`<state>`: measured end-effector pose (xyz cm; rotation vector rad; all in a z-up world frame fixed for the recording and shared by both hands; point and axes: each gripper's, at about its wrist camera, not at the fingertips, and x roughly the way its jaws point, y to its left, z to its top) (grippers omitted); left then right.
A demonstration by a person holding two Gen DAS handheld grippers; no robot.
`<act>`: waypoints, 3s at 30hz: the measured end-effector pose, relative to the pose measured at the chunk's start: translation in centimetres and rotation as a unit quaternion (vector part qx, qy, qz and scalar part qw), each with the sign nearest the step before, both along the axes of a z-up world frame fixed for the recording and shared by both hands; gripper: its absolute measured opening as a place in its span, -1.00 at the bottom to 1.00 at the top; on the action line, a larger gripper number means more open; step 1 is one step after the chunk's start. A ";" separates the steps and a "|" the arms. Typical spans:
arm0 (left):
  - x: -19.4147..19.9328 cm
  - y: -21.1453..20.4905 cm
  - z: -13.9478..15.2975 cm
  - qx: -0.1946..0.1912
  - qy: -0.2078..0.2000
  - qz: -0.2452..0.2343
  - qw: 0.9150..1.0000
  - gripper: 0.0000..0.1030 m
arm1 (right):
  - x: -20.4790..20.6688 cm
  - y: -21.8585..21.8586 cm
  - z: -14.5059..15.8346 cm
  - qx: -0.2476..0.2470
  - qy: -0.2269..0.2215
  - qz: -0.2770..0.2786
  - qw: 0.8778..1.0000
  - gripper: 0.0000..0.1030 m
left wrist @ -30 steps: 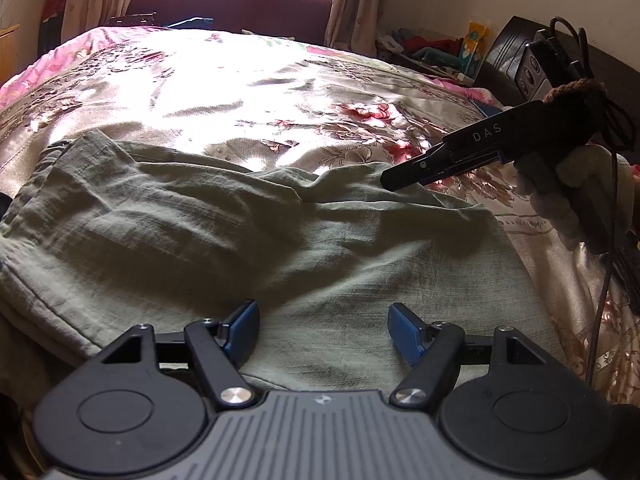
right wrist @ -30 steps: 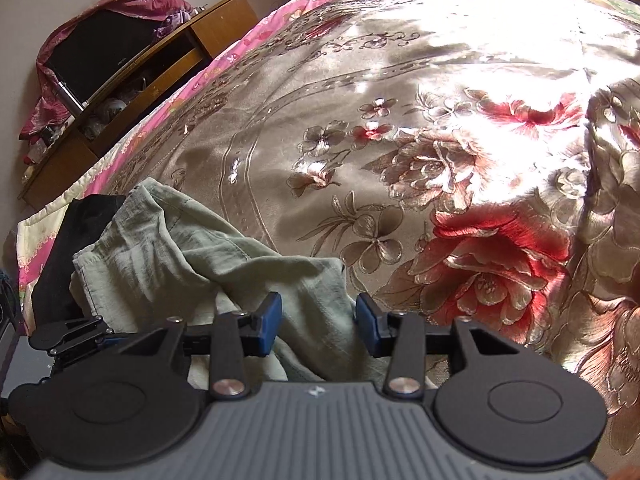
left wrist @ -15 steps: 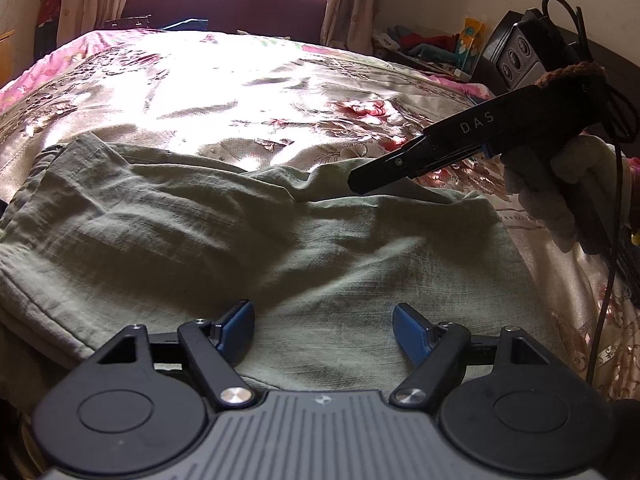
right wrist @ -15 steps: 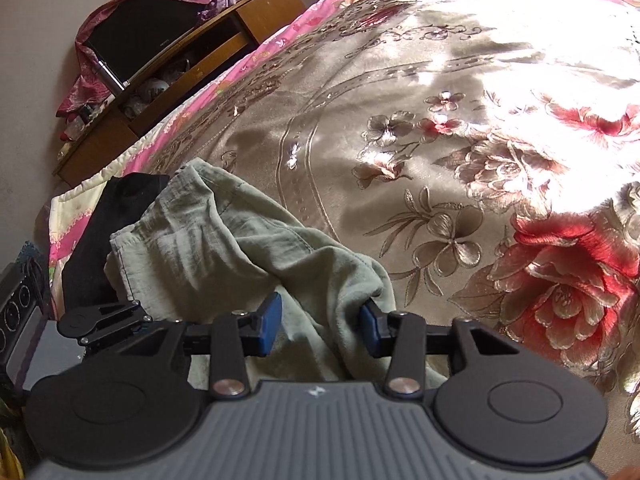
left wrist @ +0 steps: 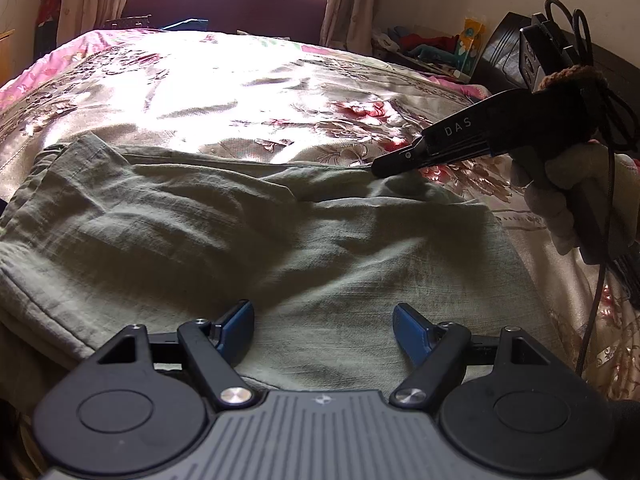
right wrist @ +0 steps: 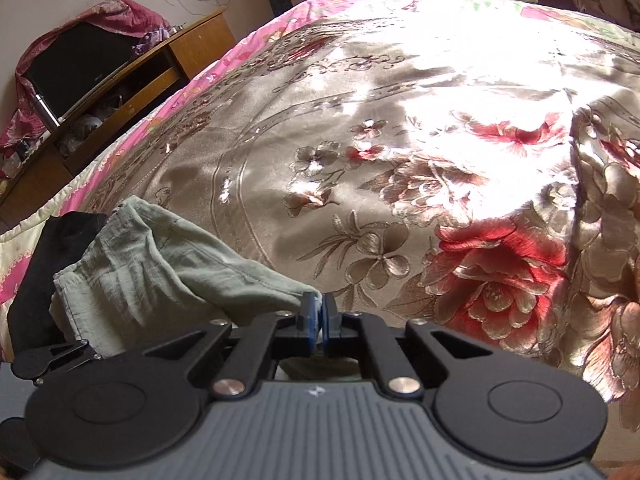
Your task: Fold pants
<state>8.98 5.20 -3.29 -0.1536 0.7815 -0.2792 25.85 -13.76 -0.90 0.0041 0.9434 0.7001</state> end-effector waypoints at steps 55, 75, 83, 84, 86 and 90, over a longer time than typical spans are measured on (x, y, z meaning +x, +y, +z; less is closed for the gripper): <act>-1.5 -4.3 3.4 0.089 -0.023 -0.074 0.993 0.73 | -11.5 -12.7 -6.3 0.252 0.084 -0.257 0.929 -0.27; -2.2 -12.5 1.9 0.082 -0.019 -0.194 0.977 0.73 | -16.1 -20.9 -3.9 0.191 0.070 -0.348 0.915 -0.79; -2.3 -11.5 0.3 0.126 -0.019 -0.175 0.976 0.75 | -13.2 -21.0 -4.2 0.230 0.053 -0.367 0.900 -0.36; -2.6 -11.7 0.2 0.132 -0.023 -0.177 0.975 0.76 | -12.5 -21.1 -4.3 0.224 0.051 -0.369 0.900 -0.37; -3.0 -11.8 0.3 0.135 -0.023 -0.178 0.974 0.76 | -11.2 -21.1 -4.4 0.196 0.040 -0.377 0.904 -0.51; -2.9 -11.3 1.7 0.115 -0.032 -0.163 0.979 0.76 | -10.2 -21.5 -4.6 0.173 0.043 -0.410 0.895 -0.77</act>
